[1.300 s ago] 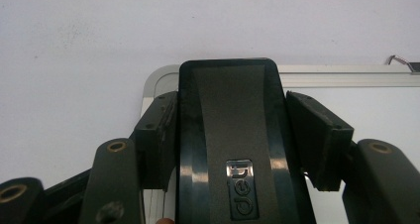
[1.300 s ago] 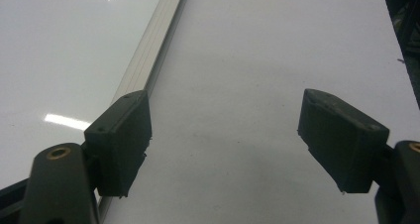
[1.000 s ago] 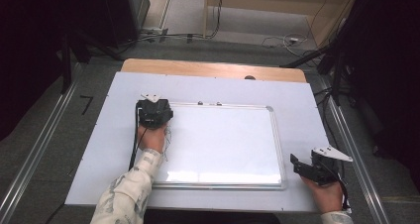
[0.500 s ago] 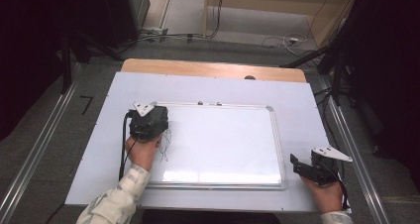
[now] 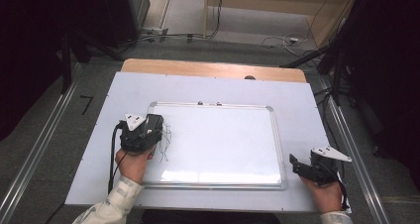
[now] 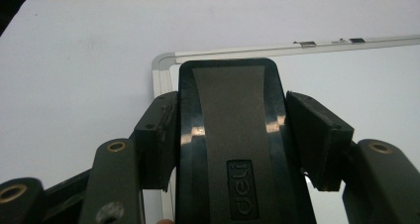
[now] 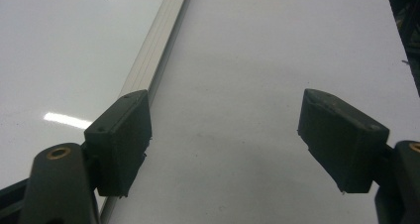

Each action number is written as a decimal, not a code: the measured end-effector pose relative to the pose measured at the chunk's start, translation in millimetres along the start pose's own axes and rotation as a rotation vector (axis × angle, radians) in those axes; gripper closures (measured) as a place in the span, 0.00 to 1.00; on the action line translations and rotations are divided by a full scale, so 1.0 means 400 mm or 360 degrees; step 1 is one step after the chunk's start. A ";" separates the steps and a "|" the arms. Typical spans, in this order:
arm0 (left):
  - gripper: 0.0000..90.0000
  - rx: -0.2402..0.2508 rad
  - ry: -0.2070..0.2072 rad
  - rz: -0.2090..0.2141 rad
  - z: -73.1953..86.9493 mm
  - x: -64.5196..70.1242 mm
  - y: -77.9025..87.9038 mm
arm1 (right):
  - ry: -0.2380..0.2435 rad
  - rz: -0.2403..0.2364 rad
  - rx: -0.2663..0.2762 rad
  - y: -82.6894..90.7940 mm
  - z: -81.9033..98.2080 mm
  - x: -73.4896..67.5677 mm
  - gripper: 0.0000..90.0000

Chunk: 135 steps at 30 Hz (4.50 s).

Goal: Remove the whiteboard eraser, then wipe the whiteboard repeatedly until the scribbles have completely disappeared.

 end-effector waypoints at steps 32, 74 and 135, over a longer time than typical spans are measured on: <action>0.45 -0.0095 -0.0184 0.0167 0.080 0.053 0.028 | 0.0011 0.0013 -0.0003 -0.003 0.000 -0.002 0.22; 0.45 -0.0220 -0.0362 0.0238 0.116 0.115 -0.016 | 0.0009 0.0018 -0.0023 -0.007 0.001 -0.004 0.22; 0.47 -0.0261 -0.0431 0.0246 0.079 0.073 -0.062 | 0.0012 0.0012 -0.0023 -0.005 0.003 -0.003 0.22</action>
Point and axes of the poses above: each handheld gripper's, and its own axes: y roughly backward along the jaws, z roughly out of its underside, x roughly to its right, the point moved 2 cm from there along -y, roughly forward along the jaws, and after that the axes turned 5 degrees about -x, right-handed, at the moved point
